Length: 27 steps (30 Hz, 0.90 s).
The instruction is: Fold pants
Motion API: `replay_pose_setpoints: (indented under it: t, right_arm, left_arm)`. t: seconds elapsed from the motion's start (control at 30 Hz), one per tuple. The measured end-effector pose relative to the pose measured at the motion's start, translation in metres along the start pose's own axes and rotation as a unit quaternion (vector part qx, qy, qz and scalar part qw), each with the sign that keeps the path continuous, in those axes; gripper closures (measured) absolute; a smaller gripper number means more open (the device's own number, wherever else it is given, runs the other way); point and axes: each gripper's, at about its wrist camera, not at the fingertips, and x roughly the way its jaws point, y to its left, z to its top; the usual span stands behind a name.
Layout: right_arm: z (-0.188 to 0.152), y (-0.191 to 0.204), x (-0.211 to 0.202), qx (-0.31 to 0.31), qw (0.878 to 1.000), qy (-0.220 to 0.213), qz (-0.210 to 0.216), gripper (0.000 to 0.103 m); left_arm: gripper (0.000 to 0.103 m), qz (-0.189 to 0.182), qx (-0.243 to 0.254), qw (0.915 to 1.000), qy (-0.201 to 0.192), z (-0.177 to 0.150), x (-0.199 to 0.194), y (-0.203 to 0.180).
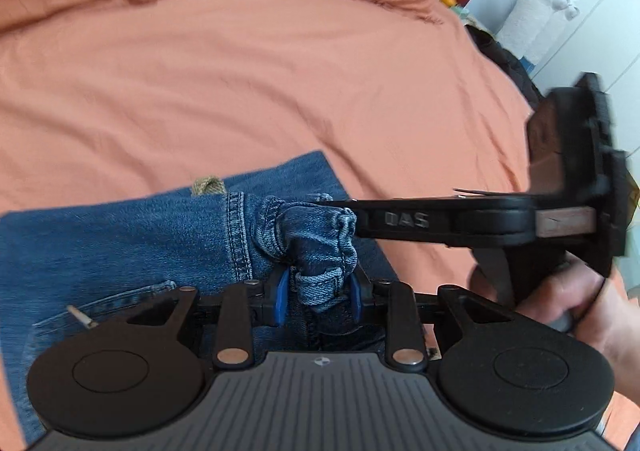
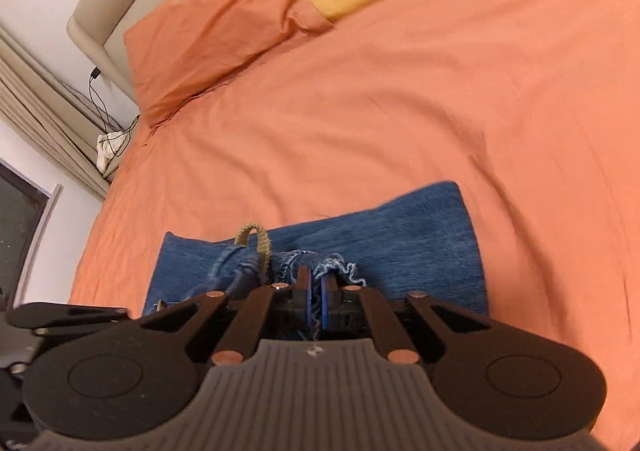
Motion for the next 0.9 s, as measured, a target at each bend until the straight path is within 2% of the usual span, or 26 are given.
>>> replay_pose_setpoints:
  t: [0.07,0.17,0.23,0.3,0.37,0.4,0.5,0.53,0.57,0.6,0.73,0.9]
  right_arm:
    - [0.001,-0.008,0.004,0.002,1.000,0.008,0.009,0.103]
    - [0.001,-0.009,0.000,-0.022,1.000,0.011,-0.016,0.098]
    - [0.004,-0.010,-0.012,-0.036,0.999,-0.004,-0.034,0.093]
    - [0.006,-0.012,-0.024,-0.038,0.998,-0.013,-0.043,0.083]
    - [0.006,-0.012,-0.035,-0.038,0.998,-0.014,-0.040,0.073]
    - [0.005,-0.012,-0.041,-0.038,0.998,-0.015,-0.039,0.072]
    - [-0.002,-0.011,-0.058,-0.032,0.999,-0.023,-0.034,0.047]
    - [-0.004,-0.011,-0.063,-0.023,0.999,-0.025,-0.029,0.036]
    - [-0.007,-0.012,-0.067,-0.014,0.999,-0.024,-0.020,0.029]
    - [-0.010,-0.011,-0.069,-0.005,1.000,-0.020,-0.009,0.028]
    - [-0.025,-0.004,-0.062,0.020,0.999,0.019,0.021,0.009]
    - [-0.043,-0.012,-0.027,0.043,0.997,0.065,0.013,0.009]
  left_arm:
    - [0.069,0.006,-0.004,0.9999,0.012,0.002,0.018,0.004]
    - [0.064,0.006,-0.010,0.9997,0.019,0.002,0.033,0.007]
    - [0.055,0.004,-0.010,0.9998,0.016,0.002,0.035,0.007]
    - [0.040,0.001,-0.004,0.9999,0.011,0.002,0.032,0.005]
    - [0.033,-0.005,-0.003,1.0000,-0.002,0.001,0.024,0.004]
    - [0.031,-0.011,-0.006,0.9999,-0.010,0.000,0.016,0.003]
    - [0.029,-0.013,0.004,0.9990,-0.043,-0.008,-0.015,0.001]
    - [0.029,-0.010,0.009,0.9986,-0.052,-0.010,-0.025,0.001]
    - [0.029,-0.003,0.014,0.9981,-0.060,-0.014,-0.035,0.001]
    - [0.029,0.003,0.021,0.9975,-0.067,-0.018,-0.045,0.002]
    - [0.029,0.054,0.023,0.9947,-0.084,-0.038,-0.083,0.017]
    - [0.029,0.107,-0.004,0.9908,-0.083,-0.075,-0.109,0.052]
